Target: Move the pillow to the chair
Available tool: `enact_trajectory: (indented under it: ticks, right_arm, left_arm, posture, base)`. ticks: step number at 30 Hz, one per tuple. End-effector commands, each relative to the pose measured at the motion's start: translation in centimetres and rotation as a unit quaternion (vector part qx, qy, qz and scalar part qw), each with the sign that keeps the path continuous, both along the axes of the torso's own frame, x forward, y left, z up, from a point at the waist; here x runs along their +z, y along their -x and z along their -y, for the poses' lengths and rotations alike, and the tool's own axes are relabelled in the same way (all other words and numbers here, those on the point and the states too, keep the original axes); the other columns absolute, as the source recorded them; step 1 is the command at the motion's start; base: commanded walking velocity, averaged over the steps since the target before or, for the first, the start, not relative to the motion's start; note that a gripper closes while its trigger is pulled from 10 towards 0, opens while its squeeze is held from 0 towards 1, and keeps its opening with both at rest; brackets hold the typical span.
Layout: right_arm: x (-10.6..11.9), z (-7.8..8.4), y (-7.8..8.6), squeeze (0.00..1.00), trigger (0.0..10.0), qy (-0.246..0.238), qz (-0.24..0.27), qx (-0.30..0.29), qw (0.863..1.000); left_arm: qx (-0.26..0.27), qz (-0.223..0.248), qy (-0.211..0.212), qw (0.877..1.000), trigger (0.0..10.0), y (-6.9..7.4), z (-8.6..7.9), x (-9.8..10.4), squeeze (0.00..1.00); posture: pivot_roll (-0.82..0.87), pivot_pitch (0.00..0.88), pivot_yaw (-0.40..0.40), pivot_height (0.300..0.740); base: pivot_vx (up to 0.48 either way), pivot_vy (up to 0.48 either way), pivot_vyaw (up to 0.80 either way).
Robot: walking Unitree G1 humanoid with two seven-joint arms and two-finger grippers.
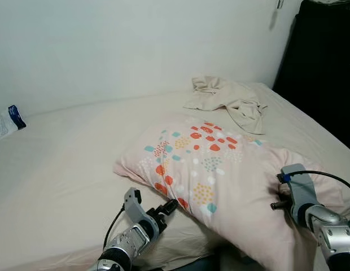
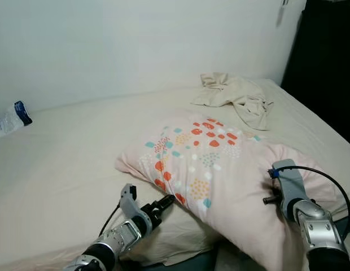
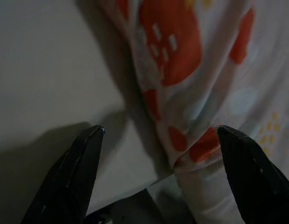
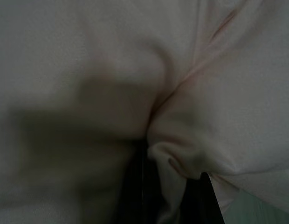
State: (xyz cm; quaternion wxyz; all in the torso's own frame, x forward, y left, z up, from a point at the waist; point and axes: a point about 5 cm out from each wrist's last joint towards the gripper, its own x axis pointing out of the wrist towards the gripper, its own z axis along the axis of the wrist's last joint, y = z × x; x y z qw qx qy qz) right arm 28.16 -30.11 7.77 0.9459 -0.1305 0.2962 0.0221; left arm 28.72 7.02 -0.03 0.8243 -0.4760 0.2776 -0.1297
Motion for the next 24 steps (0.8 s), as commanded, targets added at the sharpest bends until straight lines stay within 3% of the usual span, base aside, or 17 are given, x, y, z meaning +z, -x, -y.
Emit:
enact_trajectory:
  ticks: [1, 3, 4, 11, 20, 24]
  right_arm:
    - [-1.2, -2.3, 0.0, 0.00, 0.0, -0.024, -0.015, 0.047, 0.998]
    - [-1.3, -2.6, 0.0, 0.00, 0.0, -0.025, -0.017, 0.051, 0.998]
    - [-1.7, -4.0, -0.2, 0.00, 0.0, -0.032, -0.020, 0.068, 0.997]
    - [-1.6, -6.7, -0.8, 0.00, 0.0, -0.072, 0.010, 0.079, 0.994]
    - [-1.2, -8.5, -1.7, 0.00, 0.0, -0.101, 0.039, 0.086, 0.990]
    - [-1.2, -9.1, -1.5, 0.00, 0.0, -0.102, 0.038, 0.093, 0.990]
  left_arm:
    - [-0.010, 0.005, 0.044, 0.999, 10.0, 0.2, 3.2, 0.8, 0.00]
    - [-0.010, 0.005, 0.050, 0.999, 10.0, 0.2, 3.4, 0.9, 0.00]
    - [-0.016, 0.006, 0.066, 0.998, 10.0, 0.0, 4.2, 1.4, 0.00]
    - [-0.037, 0.021, 0.075, 0.996, 10.0, -0.1, 5.4, 2.1, 0.00]
    - [-0.014, 0.036, 0.078, 0.996, 10.0, -1.1, 4.2, 2.8, 0.00]
    - [-0.010, 0.028, 0.104, 0.994, 10.0, -1.1, 4.5, 3.0, 0.00]
  posture:
    - [-0.08, 0.081, 0.073, 0.582]
    - [-0.08, 0.092, 0.073, 0.582]
    - [-0.08, 0.114, 0.076, 0.582]
    - [-0.08, 0.136, 0.076, 0.582]
    - [-0.06, 0.149, 0.074, 0.582]
    - [-0.06, 0.169, 0.075, 0.582]
  base:
    - [0.000, 0.000, 0.00]
    - [0.000, 0.000, 0.00]
    - [0.000, 0.000, 0.00]
    - [0.000, 0.000, 0.00]
    - [0.000, 0.000, 0.00]
    - [0.000, 0.000, 0.00]
